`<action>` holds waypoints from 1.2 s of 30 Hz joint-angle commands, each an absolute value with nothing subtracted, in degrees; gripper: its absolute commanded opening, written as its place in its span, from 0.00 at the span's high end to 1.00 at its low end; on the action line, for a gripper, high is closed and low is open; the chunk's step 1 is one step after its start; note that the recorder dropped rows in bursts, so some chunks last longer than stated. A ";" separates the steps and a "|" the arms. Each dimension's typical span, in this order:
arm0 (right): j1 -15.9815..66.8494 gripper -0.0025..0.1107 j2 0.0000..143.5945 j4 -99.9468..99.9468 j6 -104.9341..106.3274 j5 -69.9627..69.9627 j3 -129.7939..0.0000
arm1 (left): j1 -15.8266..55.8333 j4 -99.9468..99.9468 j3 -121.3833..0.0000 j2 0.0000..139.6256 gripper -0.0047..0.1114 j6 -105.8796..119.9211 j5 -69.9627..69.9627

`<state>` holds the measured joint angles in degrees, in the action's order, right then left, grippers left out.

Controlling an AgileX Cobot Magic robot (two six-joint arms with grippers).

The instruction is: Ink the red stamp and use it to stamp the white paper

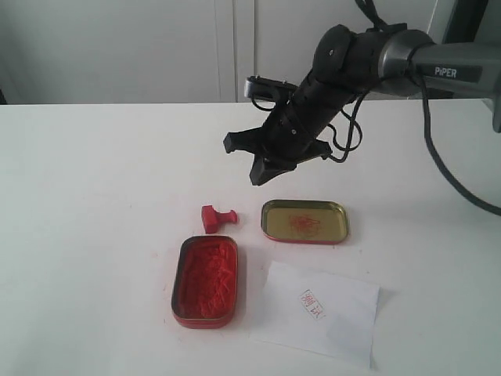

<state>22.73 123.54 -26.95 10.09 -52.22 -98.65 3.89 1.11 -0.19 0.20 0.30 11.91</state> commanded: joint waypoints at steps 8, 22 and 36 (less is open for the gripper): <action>22.19 0.98 120.55 -20.65 4.40 -56.66 -98.73 | 3.86 0.96 0.00 0.00 0.96 0.46 11.68; 19.76 0.98 117.48 -7.55 -6.68 -64.15 -98.73 | 3.86 0.96 0.00 0.00 0.96 0.46 11.68; 13.80 0.98 114.26 -6.59 -6.31 -69.96 -98.51 | 3.86 0.96 0.00 0.00 0.96 0.46 11.68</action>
